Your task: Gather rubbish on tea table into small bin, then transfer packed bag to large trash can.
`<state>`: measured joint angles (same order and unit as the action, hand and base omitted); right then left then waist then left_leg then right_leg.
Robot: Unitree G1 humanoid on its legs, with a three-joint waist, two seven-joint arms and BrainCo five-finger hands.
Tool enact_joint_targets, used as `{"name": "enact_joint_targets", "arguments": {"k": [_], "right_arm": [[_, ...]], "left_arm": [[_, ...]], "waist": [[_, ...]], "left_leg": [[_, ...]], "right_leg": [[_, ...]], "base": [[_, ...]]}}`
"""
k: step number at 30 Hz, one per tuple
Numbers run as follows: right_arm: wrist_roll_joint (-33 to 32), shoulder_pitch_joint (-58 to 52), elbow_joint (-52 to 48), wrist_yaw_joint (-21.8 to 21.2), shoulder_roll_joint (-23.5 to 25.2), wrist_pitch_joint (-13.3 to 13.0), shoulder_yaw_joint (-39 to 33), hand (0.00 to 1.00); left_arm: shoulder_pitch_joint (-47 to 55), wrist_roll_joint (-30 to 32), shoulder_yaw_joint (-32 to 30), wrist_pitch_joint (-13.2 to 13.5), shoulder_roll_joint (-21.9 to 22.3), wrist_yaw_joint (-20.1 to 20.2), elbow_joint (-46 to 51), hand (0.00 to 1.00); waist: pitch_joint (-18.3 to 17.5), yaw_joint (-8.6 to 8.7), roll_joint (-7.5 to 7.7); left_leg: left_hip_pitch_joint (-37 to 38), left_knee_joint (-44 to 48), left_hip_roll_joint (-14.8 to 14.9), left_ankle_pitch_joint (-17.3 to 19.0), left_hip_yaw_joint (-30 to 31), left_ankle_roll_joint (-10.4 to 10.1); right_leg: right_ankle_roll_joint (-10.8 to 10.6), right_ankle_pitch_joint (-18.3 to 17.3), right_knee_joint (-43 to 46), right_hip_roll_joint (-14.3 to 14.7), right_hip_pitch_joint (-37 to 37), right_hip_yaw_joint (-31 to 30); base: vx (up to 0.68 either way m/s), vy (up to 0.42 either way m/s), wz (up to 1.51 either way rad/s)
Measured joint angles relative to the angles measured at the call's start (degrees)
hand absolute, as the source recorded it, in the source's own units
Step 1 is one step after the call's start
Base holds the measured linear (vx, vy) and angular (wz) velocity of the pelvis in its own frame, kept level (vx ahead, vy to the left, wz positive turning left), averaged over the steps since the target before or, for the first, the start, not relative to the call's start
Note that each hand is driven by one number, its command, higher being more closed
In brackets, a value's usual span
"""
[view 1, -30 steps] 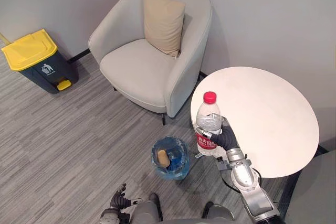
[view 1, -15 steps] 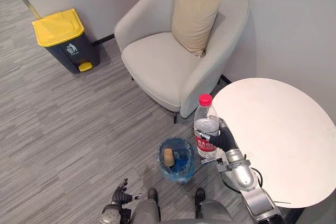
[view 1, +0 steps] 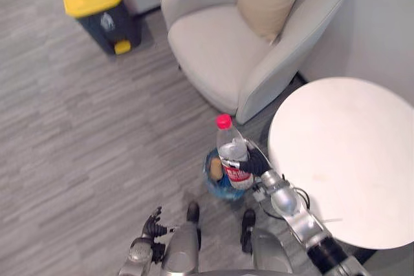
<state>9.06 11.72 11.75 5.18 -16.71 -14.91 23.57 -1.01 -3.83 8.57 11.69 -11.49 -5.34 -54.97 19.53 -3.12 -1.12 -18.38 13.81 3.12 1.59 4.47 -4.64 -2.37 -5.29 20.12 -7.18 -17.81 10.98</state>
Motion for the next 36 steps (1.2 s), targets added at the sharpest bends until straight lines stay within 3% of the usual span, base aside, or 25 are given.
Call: {"name": "enact_joint_targets", "arguments": {"k": [2, 8, 16, 22, 31, 32, 36], "right_arm": [[0.0, 3.2, 2.0, 0.1, -0.8, 0.3, 0.0, 1.00], [-0.6, 12.0, 4.6, 3.0, -1.6, 1.8, 0.0, 1.00], [-0.5, 23.7, 6.2, 8.7, -2.7, 2.9, -2.6, 1.00], [-0.7, 31.0, 12.3, 11.2, -5.2, 4.2, -4.6, 1.00], [-4.3, 39.3, 22.2, 12.2, -7.1, 4.4, -5.6, 1.00], [-4.4, 39.6, 22.9, 12.2, -7.2, 4.4, -5.6, 0.00], [-4.5, 40.3, 25.1, 12.5, -7.6, 4.8, -5.7, 0.00]], "left_arm": [[-1.3, -0.8, 0.0, 0.0, 0.0, -0.2, 0.6, 0.00], [-4.6, -3.0, -0.2, 0.1, 0.2, -1.4, 4.0, 0.00], [-12.5, -4.6, -1.5, 1.6, 3.7, -3.1, 13.4, 0.00], [-16.4, -5.8, -3.0, 2.7, 4.5, -3.8, 16.5, 0.00], [-19.4, -8.0, -4.2, 4.0, 4.5, -4.7, 19.3, 0.00], [-19.4, -8.0, -4.2, 4.0, 4.5, -4.7, 19.4, 0.00], [-19.4, -8.4, -4.2, 4.4, 4.5, -4.7, 19.6, 0.00]], "waist": [[1.6, -1.04, 0.05], [4.3, -1.17, -0.26], [7.6, -1.39, -0.73], [8.8, -3.78, -0.71], [9.4, -3.93, -0.55], [9.4, -3.89, -0.55], [9.4, -3.84, -0.54]], "left_leg": [[-3.3, 1.3, -0.4, -0.2, -0.1, 0.1], [-15.2, 8.2, -0.2, -0.3, -1.5, 0.5], [-35.9, 22.5, 1.1, 2.4, -3.7, 2.0], [-45.9, 27.4, 0.8, 2.1, -2.9, 2.0], [-54.0, 30.3, 0.5, 1.8, -2.1, 1.5], [-54.2, 30.4, 0.5, 1.8, -2.1, 1.5], [-54.6, 30.4, 0.3, 1.8, -1.8, 1.4]], "right_leg": [[-0.2, -0.8, 2.9, -0.9, -3.8, 0.1], [0.1, -1.9, 11.0, -3.0, -15.6, 0.0], [0.6, -5.2, 24.1, -5.3, -34.5, -0.3], [1.0, -6.6, 30.2, -6.2, -44.4, -0.2], [1.0, -8.1, 34.6, -7.2, -52.6, 0.0], [1.1, -8.1, 34.8, -7.2, -52.7, 0.0], [1.3, -8.7, 35.4, -7.5, -53.4, 0.2]], "base": [[-0.23, 0.009, 0.24], [-0.12, 0.016, 0.10], [-0.09, 0.008, 0.10], [-0.03, -0.027, 0.10], [-0.01, -0.019, 0.06], [-0.01, -0.007, 0.03], [-0.01, -0.008, 0.06]]}}
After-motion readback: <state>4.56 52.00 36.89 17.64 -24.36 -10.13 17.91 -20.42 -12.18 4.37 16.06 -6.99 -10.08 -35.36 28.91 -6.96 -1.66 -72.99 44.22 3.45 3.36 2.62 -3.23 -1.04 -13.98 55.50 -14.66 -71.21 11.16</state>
